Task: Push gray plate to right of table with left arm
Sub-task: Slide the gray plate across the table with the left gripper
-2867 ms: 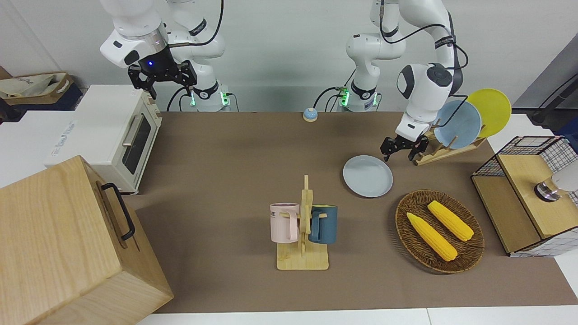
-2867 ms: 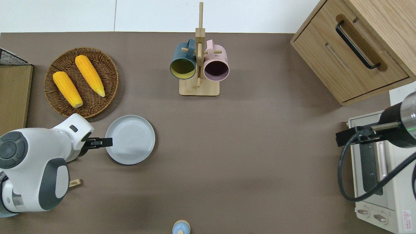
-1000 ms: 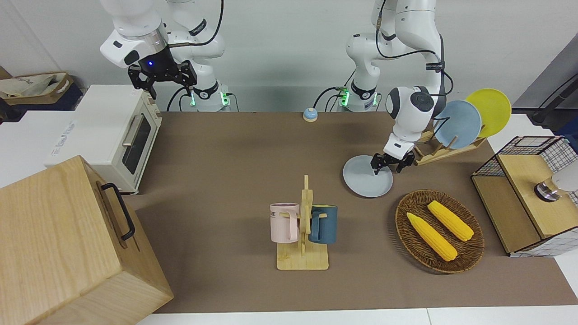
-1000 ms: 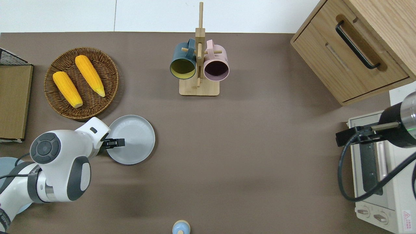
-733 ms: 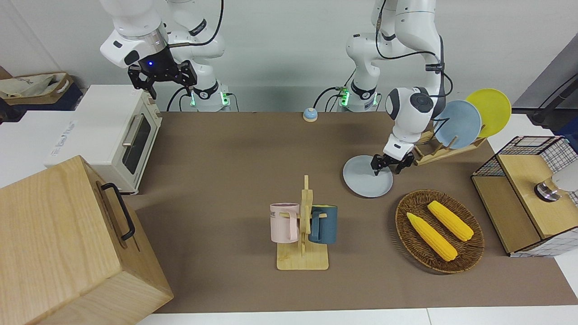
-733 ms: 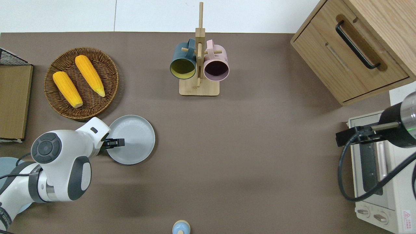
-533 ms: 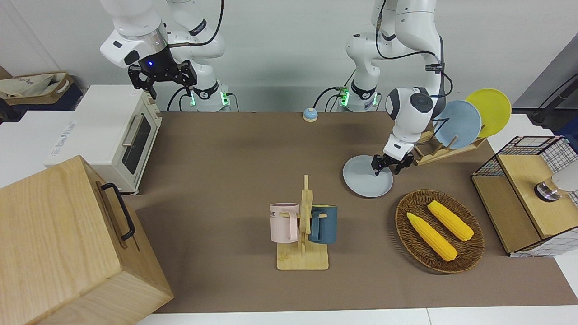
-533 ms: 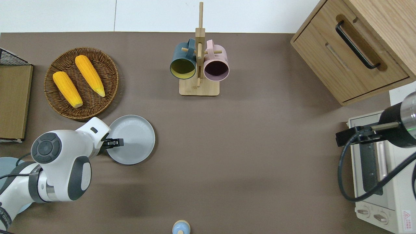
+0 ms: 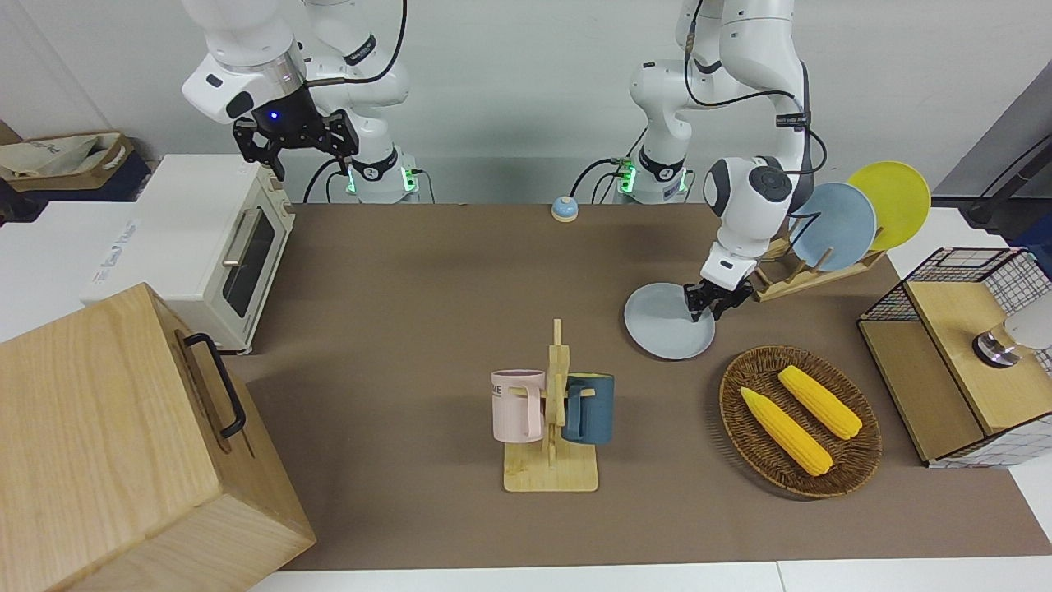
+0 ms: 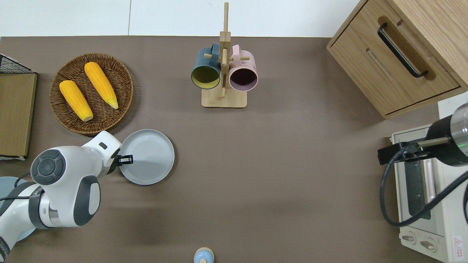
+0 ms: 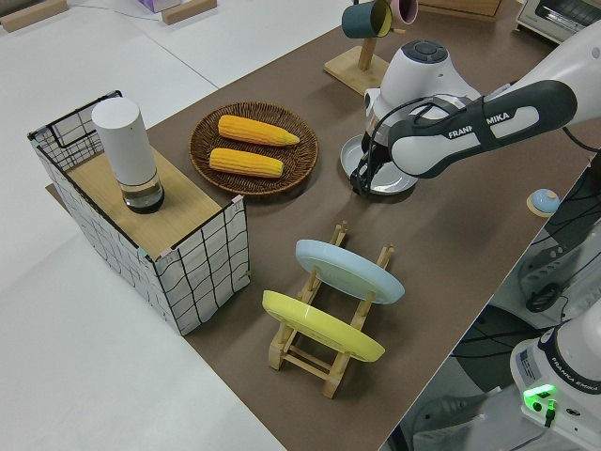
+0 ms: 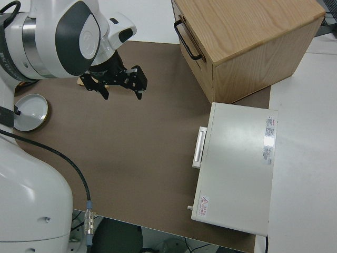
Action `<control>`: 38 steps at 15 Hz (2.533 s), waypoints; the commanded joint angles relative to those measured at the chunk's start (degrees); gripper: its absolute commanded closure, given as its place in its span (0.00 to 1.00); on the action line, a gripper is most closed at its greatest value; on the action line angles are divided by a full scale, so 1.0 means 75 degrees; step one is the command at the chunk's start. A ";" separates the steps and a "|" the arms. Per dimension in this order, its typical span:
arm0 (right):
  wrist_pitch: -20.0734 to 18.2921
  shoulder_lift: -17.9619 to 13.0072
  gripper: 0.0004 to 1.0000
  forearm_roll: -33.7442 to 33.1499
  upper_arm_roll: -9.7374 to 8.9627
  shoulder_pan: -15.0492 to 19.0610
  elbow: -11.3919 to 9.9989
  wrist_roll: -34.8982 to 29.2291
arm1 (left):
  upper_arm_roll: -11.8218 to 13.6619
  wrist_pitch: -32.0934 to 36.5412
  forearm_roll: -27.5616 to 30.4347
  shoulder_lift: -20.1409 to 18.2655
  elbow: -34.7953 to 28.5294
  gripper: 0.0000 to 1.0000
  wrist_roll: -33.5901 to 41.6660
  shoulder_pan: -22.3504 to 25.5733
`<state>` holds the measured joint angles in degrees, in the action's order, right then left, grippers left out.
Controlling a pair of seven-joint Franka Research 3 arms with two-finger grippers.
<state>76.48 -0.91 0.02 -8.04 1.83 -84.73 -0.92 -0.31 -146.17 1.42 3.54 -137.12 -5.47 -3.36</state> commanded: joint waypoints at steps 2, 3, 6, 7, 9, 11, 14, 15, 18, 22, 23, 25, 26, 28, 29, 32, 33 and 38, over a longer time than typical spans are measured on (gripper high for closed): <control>-0.0119 -0.0019 0.02 0.0033 -0.0123 0.0154 0.0071 -0.0088 | 0.0029 -0.0033 0.0056 -0.0143 -0.0093 1.00 -0.0055 -0.0033; -0.0119 -0.0019 0.02 0.0033 -0.0123 0.0142 0.0071 -0.0100 | 0.0029 -0.0033 0.0056 -0.0143 -0.0104 1.00 -0.0055 -0.0033; -0.0119 -0.0019 0.02 0.0033 -0.0123 0.0154 0.0071 -0.0100 | 0.0029 -0.0033 0.0068 -0.0143 -0.0104 1.00 -0.0067 -0.0068; -0.0119 -0.0019 0.02 0.0033 -0.0123 0.0154 0.0071 -0.0100 | 0.0029 -0.0033 0.0056 -0.0155 -0.0116 1.00 -0.0056 -0.0080; -0.0119 -0.0019 0.02 0.0033 -0.0123 0.0142 0.0071 -0.0088 | 0.0018 -0.0022 0.0056 -0.0155 -0.0116 1.00 -0.0114 -0.0115; -0.0119 -0.0019 0.02 0.0033 -0.0123 0.0154 0.0071 -0.0088 | -0.0006 0.0060 0.0056 -0.0155 -0.0116 1.00 -0.0219 -0.0150; -0.0119 -0.0019 0.02 0.0033 -0.0123 0.0154 0.0071 -0.0088 | -0.0041 0.0072 0.0056 -0.0155 -0.0116 1.00 -0.0617 -0.0395; -0.0119 -0.0019 0.02 0.0033 -0.0123 0.0142 0.0071 -0.0100 | -0.0041 0.0072 0.0056 -0.0155 -0.0116 1.00 -0.0757 -0.0512; -0.0119 -0.0019 0.02 0.0033 -0.0123 0.0154 0.0071 -0.0088 | -0.0053 0.0072 0.0056 -0.0155 -0.0128 1.00 -0.1109 -0.0735; -0.0119 -0.0019 0.02 0.0033 -0.0123 0.0154 0.0071 -0.0100 | -0.0064 0.0072 0.0068 -0.0155 -0.0128 1.00 -0.1448 -0.1005; -0.0119 -0.0019 0.02 0.0033 -0.0123 0.0154 0.0071 -0.0088 | -0.0064 0.0072 0.0068 -0.0155 -0.0128 1.00 -0.1578 -0.1122; -0.0119 -0.0019 0.02 0.0033 -0.0123 0.0154 0.0071 -0.0088 | -0.0064 0.0072 0.0068 -0.0155 -0.0128 1.00 -0.1905 -0.1321; -0.0119 -0.0019 0.02 0.0033 -0.0123 0.0142 0.0071 -0.0100 | -0.0064 0.0072 0.0068 -0.0155 -0.0128 1.00 -0.2023 -0.1380; -0.0119 -0.0019 0.02 0.0033 -0.0123 0.0142 0.0071 -0.0100 | -0.0099 0.0060 0.0068 -0.0143 -0.0139 1.00 -0.2281 -0.1568; -0.0119 -0.0019 0.02 0.0033 -0.0123 0.0154 0.0071 -0.0100 | -0.0134 0.0060 0.0068 -0.0143 -0.0128 1.00 -0.2352 -0.1603; -0.0119 -0.0019 0.02 0.0033 -0.0123 0.0154 0.0071 -0.0088 | -0.0274 0.0049 0.0313 -0.0132 -0.0128 1.00 -0.2446 -0.1708; -0.0119 -0.0019 0.02 0.0033 -0.0123 0.0154 0.0071 -0.0100 | -0.0322 0.0049 0.0395 -0.0132 -0.0128 1.00 -0.2504 -0.1767; -0.0119 -0.0019 0.02 0.0033 -0.0123 0.0154 0.0071 -0.0100 | -0.0334 -0.0080 0.0419 -0.0038 -0.0116 1.00 -0.3218 -0.2270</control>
<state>76.48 -0.91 0.02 -8.04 1.83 -84.73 -0.92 -3.07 -146.09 3.67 2.90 -137.15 -26.65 -17.71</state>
